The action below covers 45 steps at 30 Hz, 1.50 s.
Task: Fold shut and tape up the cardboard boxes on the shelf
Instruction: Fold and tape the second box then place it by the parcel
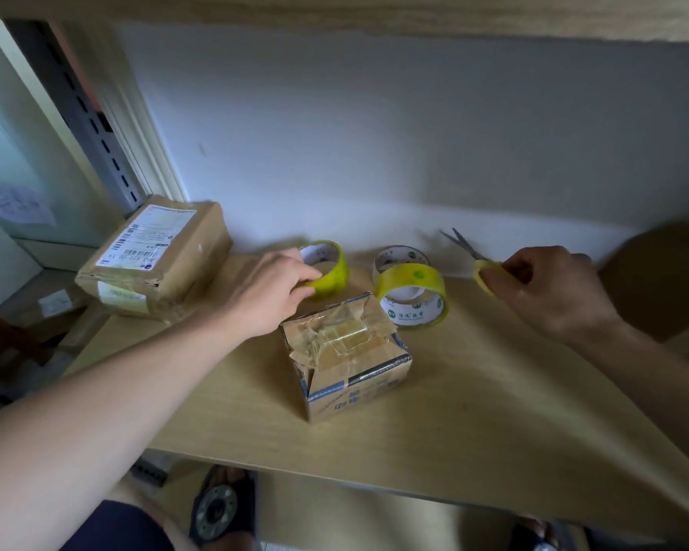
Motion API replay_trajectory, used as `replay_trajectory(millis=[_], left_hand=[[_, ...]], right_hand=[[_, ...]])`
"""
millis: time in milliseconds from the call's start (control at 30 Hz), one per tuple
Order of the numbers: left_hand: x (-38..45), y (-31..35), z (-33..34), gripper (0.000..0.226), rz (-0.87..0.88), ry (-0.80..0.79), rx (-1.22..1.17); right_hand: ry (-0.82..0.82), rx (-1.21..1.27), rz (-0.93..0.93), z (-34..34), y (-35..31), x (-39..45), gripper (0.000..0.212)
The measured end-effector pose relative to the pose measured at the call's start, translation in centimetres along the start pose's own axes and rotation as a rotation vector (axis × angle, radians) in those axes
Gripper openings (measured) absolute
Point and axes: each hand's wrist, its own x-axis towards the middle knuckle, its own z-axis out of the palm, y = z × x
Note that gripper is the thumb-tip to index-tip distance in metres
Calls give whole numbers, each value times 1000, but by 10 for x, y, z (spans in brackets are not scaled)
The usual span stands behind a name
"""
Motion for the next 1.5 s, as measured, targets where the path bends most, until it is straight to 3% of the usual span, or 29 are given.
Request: replay_trajectory(millis=[300,533,600,733,867,1000,1133,1300,1433,1500], left_hand=[[-6,-4,2,46,-9,-171,36],[-10,-4,-15,16,-70,12,-276],[-14,3,-23,14,-74,-10,-334],[-20,21,-33,19,-28,-140,-319],[-21,26,-37,52,-42,-195,-291],[-20,26,-37,38,-95,-224,-342],[-19,31,-39,28,-109,-210,-391],[-19,34,-40,22,-74,-215,-337],[-19,35,-36,41,-87,-222,-408],[-19,38,-35,39,-86,-228,-433]], right_hand=[[-262,-424,144,15,10,4,42],[-299,-557,126,21,3,1,48],[-307,-566,118,22,2,2,45],[-207,-506,79,18,2,6,27],[24,-291,-80,10,-9,1,11],[111,-131,-246,11,-33,-13,9],[29,-29,-375,16,-56,-28,24],[-101,39,-481,35,-75,-36,13],[-141,45,-528,46,-85,-34,20],[-163,19,-538,48,-87,-32,27]])
